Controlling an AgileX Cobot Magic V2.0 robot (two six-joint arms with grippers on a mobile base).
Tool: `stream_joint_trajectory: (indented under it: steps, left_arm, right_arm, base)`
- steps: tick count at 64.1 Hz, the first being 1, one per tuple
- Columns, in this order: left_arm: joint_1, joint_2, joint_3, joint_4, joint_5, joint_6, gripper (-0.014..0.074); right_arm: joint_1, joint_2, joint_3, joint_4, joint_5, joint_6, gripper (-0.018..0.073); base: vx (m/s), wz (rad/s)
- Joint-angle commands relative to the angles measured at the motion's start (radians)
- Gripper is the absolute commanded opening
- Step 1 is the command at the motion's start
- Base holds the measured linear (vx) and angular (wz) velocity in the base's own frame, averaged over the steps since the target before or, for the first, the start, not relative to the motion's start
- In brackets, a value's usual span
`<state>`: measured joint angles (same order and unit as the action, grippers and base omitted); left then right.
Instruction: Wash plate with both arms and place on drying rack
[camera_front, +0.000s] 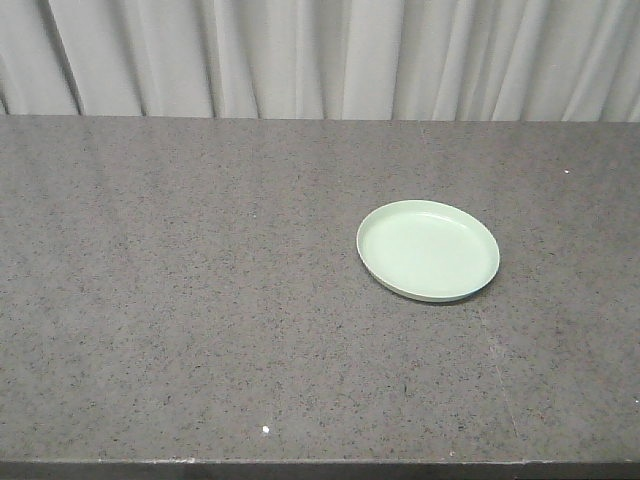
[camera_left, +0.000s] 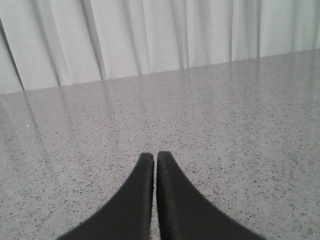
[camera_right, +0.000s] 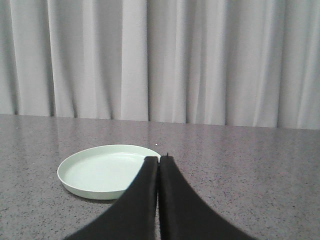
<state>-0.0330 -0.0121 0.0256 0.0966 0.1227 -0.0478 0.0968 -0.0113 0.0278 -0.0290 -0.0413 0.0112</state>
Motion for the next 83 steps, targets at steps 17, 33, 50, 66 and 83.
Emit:
stream_joint_trajectory:
  steps: [17,33,50,66,83]
  left_arm:
    - [-0.006,-0.015,0.026,-0.002,-0.068,-0.011,0.0003]
    - [-0.006,-0.015,0.026,-0.002,-0.068,-0.011,0.0003]
    - [-0.006,-0.015,0.026,-0.002,-0.068,-0.011,0.0003]
    - [-0.006,-0.015,0.026,-0.002,-0.068,-0.011,0.0003]
    - [-0.006,-0.015,0.026,-0.002,-0.068,-0.011,0.0003]
  right_arm:
    - [0.000,-0.011,0.003,-0.004,-0.070,-0.004,-0.0003]
    - [0.000,-0.011,-0.005,0.108,-0.131,0.038,-0.0003]
    - [0.000,0.064,-0.263,0.255,0.108,0.037,-0.0003]
    - [0.000,0.338,-0.585,0.252,0.400,-0.104,-0.0001]
    - [0.000,0.669,-0.852,0.278,0.515,-0.249,0.0183]
  base:
    - [0.00,0.00]
    - [0.00,0.00]
    - [0.00,0.00]
    - [0.00,0.00]
    - [0.00,0.00]
